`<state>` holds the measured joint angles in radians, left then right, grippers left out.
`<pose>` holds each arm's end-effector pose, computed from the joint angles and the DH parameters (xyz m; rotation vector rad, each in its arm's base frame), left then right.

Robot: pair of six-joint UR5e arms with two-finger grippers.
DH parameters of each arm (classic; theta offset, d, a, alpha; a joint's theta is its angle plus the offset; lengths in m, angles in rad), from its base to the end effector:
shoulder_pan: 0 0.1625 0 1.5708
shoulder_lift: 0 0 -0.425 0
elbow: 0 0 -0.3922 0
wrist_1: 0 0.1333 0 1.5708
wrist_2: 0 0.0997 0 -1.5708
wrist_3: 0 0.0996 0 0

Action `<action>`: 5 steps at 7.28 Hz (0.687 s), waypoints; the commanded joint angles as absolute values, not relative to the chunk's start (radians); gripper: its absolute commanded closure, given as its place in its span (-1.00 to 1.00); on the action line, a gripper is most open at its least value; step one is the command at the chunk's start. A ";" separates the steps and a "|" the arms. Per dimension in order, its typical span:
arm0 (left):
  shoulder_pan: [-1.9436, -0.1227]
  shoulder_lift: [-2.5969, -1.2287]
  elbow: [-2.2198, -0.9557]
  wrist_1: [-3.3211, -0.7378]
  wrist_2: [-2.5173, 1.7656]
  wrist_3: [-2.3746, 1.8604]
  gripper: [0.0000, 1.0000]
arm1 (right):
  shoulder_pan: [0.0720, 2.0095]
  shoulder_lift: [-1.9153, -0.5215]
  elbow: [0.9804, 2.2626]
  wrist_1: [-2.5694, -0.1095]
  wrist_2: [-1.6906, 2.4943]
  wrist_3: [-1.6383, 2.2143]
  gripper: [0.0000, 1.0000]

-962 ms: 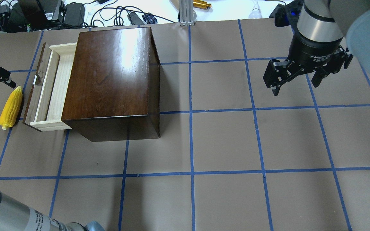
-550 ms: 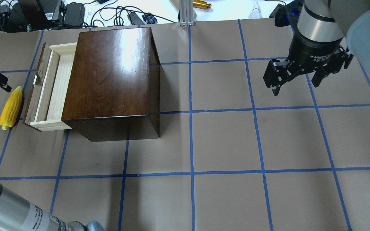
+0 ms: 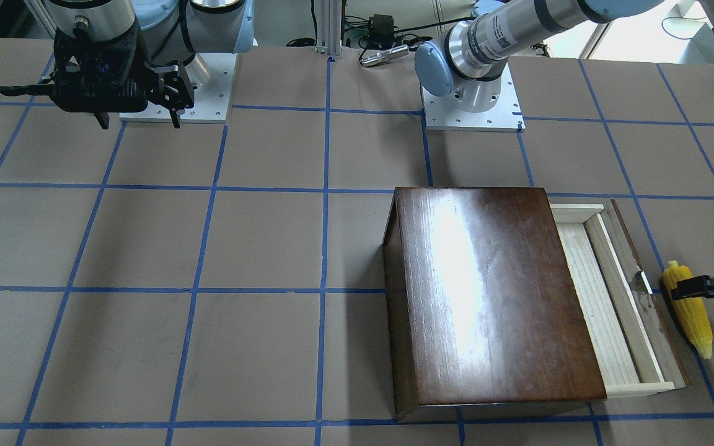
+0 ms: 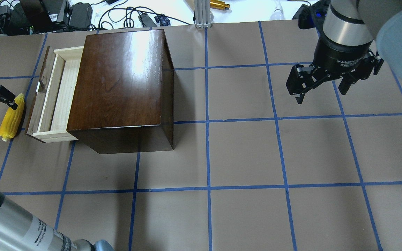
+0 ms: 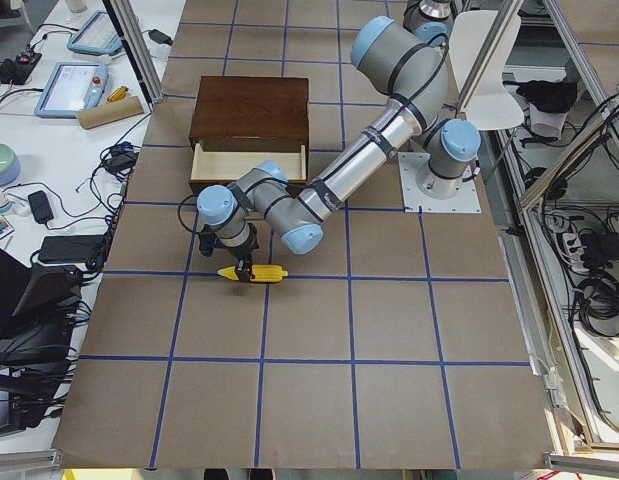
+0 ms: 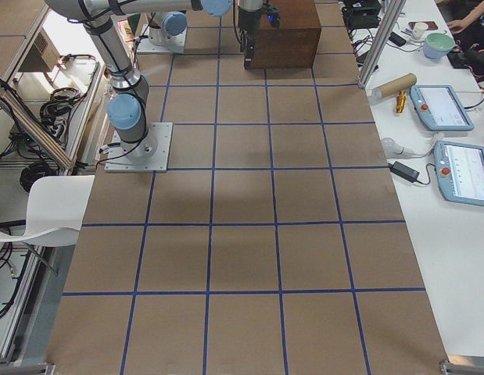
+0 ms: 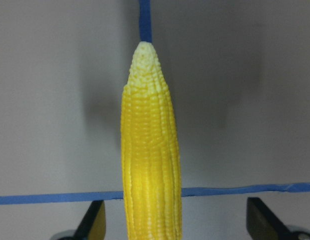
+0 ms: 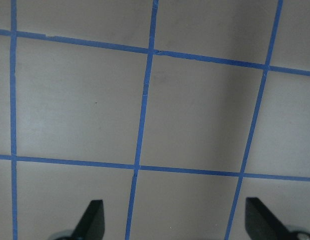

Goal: Open drawer and put corn inside
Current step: 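Lower the left gripper and grasp the yellow corn cob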

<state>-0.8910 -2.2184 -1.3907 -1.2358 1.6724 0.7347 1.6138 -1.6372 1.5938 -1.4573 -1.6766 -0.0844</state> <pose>0.3394 -0.6158 0.2133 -0.0962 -3.1204 -0.2606 0.1423 -0.4504 0.4978 0.1988 -3.0288 -0.1097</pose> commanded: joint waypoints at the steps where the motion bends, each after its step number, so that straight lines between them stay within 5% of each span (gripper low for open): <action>1: -0.891 -2.259 -1.399 -1.209 1.681 0.758 -1.00 | 1.614 -1.637 1.594 -1.457 -1.677 -0.084 -1.00; 5: -0.890 -2.287 -1.393 -1.209 1.717 0.756 -1.00 | 1.614 -1.638 1.594 -1.457 -1.675 -0.084 -1.00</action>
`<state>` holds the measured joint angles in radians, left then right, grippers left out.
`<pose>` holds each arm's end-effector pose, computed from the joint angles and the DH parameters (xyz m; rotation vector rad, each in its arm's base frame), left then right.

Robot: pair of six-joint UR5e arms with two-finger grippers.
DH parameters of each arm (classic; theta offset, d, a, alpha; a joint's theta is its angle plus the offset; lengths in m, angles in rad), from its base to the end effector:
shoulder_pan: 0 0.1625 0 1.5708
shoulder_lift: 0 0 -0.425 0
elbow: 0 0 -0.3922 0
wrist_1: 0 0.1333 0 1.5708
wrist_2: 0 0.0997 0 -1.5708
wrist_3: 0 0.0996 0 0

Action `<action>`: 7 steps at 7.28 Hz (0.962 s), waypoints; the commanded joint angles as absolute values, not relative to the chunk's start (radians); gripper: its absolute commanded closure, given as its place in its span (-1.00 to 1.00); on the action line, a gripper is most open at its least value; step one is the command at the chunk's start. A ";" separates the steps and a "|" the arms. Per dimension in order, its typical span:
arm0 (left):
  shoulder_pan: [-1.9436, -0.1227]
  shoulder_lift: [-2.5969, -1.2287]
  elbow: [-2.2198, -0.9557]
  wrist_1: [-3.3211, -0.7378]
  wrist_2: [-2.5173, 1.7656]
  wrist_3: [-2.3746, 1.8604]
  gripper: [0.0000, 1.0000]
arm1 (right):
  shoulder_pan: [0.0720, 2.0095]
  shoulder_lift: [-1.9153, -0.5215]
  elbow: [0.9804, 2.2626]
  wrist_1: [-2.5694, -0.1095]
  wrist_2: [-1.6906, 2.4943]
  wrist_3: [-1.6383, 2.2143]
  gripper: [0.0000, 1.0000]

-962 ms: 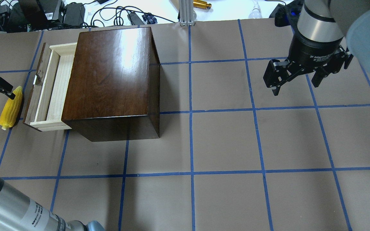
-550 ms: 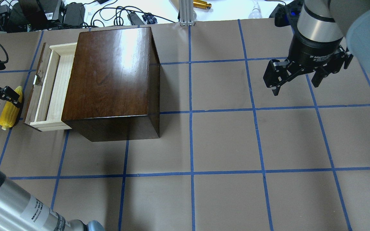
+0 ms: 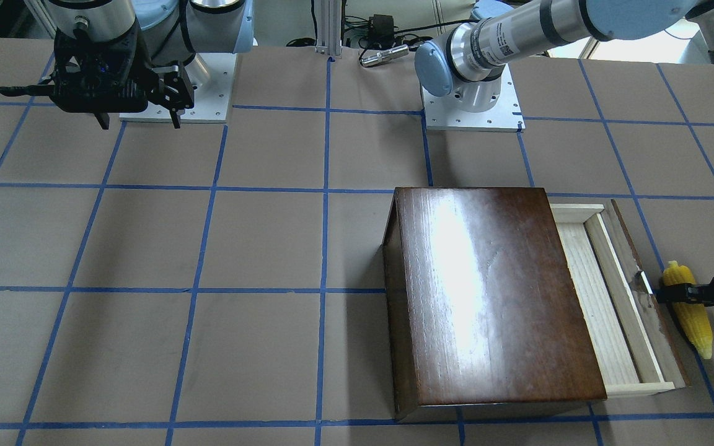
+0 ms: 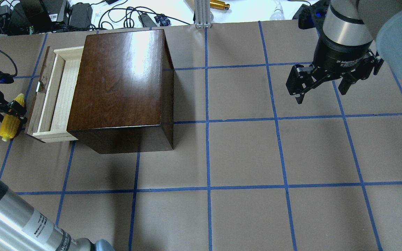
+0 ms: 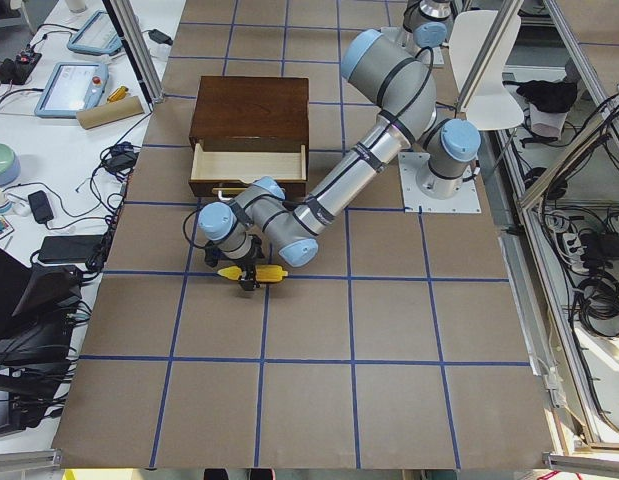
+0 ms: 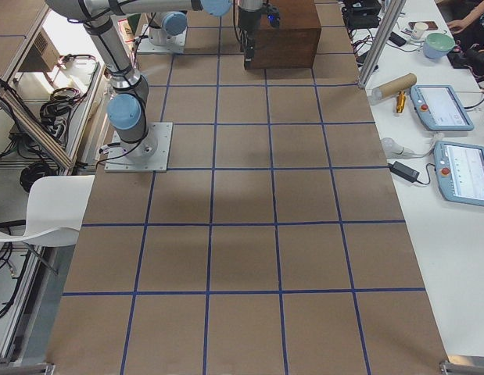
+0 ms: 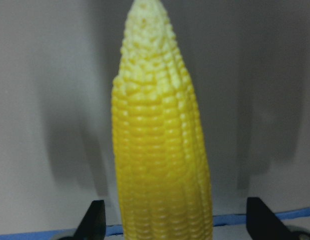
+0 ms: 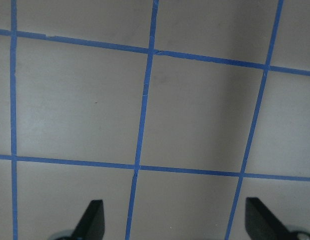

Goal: Open drawer and put corn inside
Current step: 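Lower the left gripper and grasp the yellow corn cob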

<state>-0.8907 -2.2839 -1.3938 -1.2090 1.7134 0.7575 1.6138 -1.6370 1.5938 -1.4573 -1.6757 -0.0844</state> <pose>0.3452 -0.6163 0.1692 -0.1399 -3.1112 -0.3513 0.1424 -0.4505 0.4977 0.1989 -3.0297 -0.1100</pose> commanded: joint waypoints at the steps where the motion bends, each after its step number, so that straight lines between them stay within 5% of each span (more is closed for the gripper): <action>1: -0.890 -2.287 -1.393 -1.207 1.717 0.756 -1.00 | 1.614 -1.638 1.594 -1.457 -1.677 -0.084 -1.00; 2: -0.890 -2.287 -1.391 -1.207 1.715 0.756 -0.98 | 1.614 -1.638 1.594 -1.457 -1.677 -0.084 -1.00; 3: -0.891 -2.287 -1.391 -1.197 1.713 0.759 -0.52 | 1.614 -1.638 1.594 -1.457 -1.677 -0.084 -1.00; 4: -0.891 -2.287 -1.391 -1.192 1.715 0.761 0.29 | 1.614 -1.637 1.594 -1.457 -1.677 -0.084 -1.00; 5: -0.891 -2.287 -1.391 -1.192 1.717 0.761 0.88 | 1.614 -1.637 1.594 -1.457 -1.677 -0.084 -1.00; 7: -0.891 -2.286 -1.391 -1.192 1.717 0.761 1.00 | 1.614 -1.638 1.594 -1.457 -1.677 -0.084 -1.00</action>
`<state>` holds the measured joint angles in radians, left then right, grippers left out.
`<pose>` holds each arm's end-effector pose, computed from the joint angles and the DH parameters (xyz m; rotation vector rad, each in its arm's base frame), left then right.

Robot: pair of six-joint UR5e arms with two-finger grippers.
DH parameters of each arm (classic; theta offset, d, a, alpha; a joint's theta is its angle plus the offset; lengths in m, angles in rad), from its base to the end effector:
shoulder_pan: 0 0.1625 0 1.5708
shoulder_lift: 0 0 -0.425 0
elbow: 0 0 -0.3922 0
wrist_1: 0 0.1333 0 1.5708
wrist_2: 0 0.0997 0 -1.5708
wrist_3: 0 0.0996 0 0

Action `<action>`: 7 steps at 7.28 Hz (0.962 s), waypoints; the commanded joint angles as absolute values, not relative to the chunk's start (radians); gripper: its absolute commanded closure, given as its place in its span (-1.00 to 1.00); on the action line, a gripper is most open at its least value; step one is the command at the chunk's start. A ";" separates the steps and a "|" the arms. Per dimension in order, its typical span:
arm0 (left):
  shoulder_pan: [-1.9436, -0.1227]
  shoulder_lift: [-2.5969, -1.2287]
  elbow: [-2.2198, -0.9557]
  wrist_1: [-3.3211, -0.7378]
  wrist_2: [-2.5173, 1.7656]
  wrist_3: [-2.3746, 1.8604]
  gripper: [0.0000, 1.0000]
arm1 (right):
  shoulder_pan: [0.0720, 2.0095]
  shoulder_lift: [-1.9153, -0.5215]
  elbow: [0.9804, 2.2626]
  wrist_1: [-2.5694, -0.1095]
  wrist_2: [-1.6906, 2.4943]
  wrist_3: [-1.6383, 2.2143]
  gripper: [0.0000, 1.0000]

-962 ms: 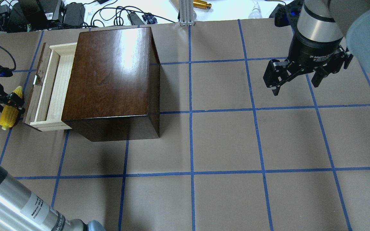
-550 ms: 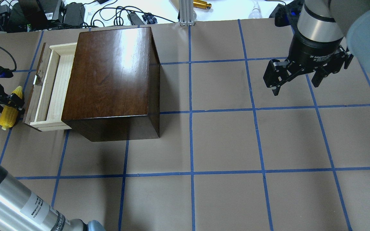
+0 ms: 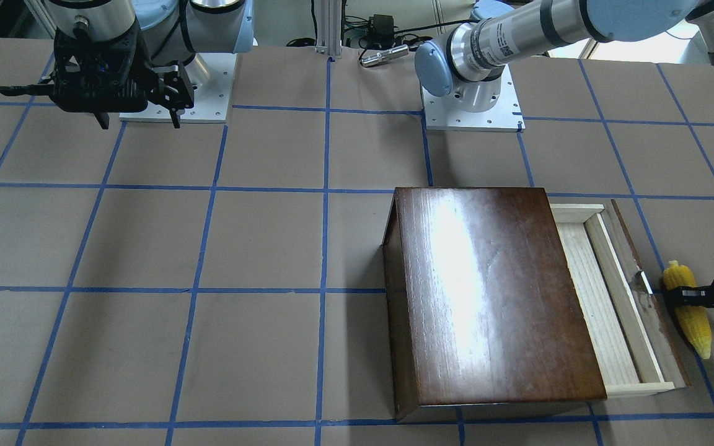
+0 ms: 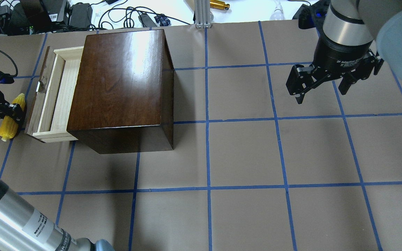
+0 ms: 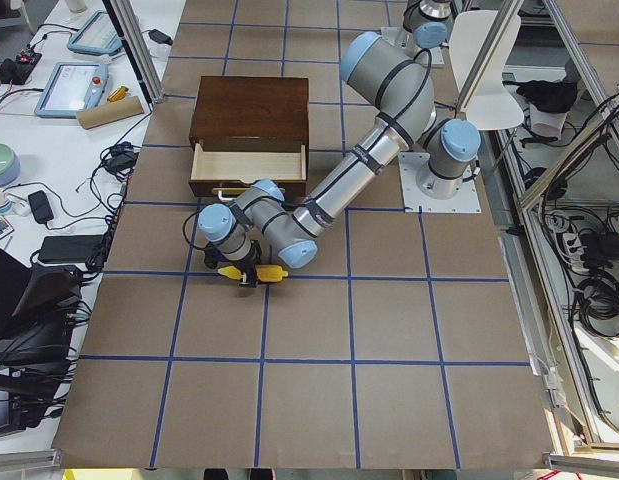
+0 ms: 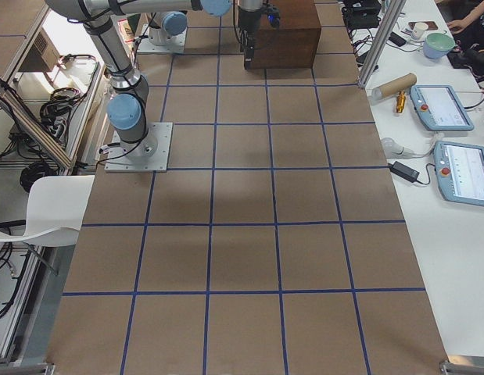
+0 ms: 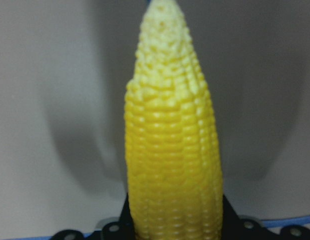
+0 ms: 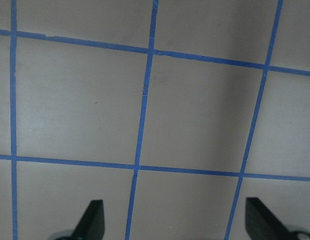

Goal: Open drawer and put corn inside
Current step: 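Lower the left gripper and grasp the yellow corn cob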

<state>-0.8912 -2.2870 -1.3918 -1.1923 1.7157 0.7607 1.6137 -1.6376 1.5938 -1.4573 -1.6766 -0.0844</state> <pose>0.3467 -0.6183 0.1693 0.1444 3.1160 0.3358 0.1422 -0.4503 0.4980 0.1987 -3.0288 -0.1091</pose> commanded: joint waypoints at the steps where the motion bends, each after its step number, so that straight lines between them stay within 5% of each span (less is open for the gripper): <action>1: -0.891 -2.286 -1.391 -1.192 1.715 0.761 1.00 | 1.614 -1.638 1.594 -1.457 -1.677 -0.084 -1.00; 7: -0.910 -2.214 -1.384 -1.213 1.712 0.753 1.00 | 1.614 -1.637 1.594 -1.457 -1.677 -0.084 -1.00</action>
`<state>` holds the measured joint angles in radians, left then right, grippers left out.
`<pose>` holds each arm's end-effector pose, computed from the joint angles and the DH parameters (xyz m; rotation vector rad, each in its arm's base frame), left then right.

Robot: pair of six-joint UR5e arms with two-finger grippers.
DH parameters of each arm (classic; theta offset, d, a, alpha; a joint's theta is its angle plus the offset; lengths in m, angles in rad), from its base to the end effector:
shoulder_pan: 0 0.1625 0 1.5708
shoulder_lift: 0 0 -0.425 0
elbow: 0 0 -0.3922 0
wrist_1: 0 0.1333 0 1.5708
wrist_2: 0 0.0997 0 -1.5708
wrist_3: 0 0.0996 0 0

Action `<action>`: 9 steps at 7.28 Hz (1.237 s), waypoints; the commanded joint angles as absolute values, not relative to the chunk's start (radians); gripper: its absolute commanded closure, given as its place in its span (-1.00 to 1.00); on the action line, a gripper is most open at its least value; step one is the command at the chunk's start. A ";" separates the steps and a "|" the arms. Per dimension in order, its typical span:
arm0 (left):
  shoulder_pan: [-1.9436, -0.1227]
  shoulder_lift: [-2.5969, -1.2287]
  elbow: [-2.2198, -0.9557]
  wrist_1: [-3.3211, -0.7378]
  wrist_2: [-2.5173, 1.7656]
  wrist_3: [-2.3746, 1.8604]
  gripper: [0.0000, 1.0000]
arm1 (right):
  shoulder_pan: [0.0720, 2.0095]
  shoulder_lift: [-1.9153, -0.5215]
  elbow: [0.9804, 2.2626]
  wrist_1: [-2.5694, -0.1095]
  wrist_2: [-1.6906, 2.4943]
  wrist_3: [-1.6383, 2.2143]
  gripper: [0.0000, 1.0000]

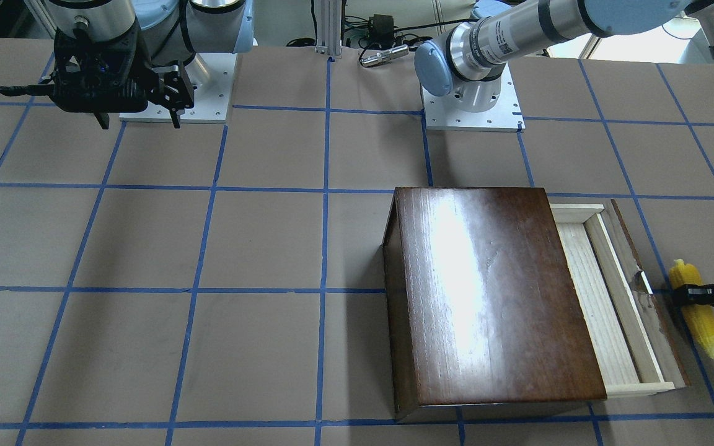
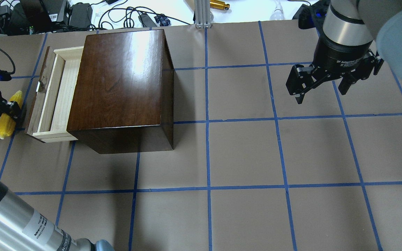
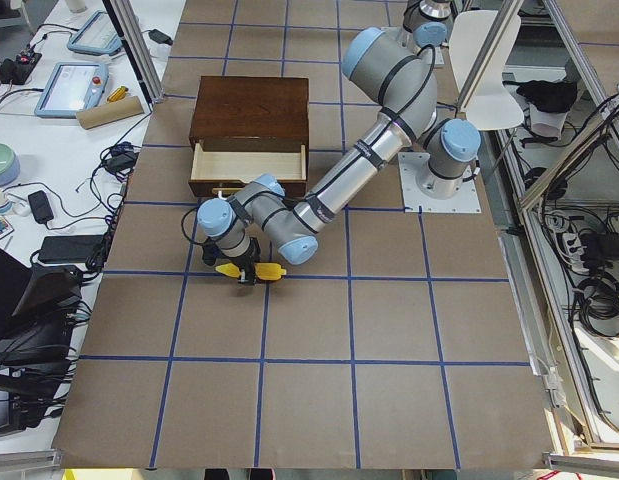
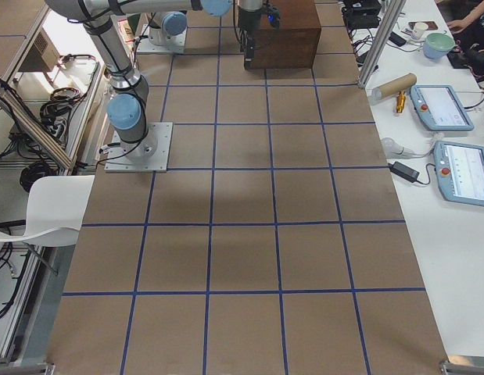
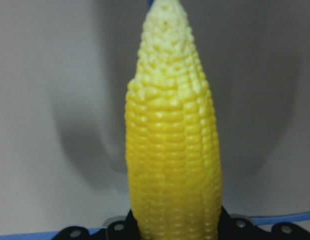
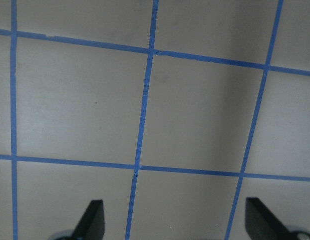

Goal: Open drawer and put corn inside
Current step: 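Lift the corn and carry it over the open drawer with the left gripper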

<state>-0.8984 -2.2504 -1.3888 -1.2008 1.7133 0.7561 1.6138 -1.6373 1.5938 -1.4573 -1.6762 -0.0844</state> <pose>0.3416 -0.6204 0.1954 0.1440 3.1002 0.2949 0.1423 -0.4504 0.4978 0.1988 -3.0292 -0.1096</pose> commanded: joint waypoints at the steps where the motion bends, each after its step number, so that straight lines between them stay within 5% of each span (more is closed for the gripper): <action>1: -0.920 -2.169 -1.378 -1.274 1.709 0.749 1.00 | 1.614 -1.637 1.594 -1.457 -1.675 -0.084 -1.00; 9: -1.217 -1.937 -1.353 -1.551 1.552 0.338 1.00 | 1.614 -1.638 1.594 -1.457 -1.675 -0.084 -1.00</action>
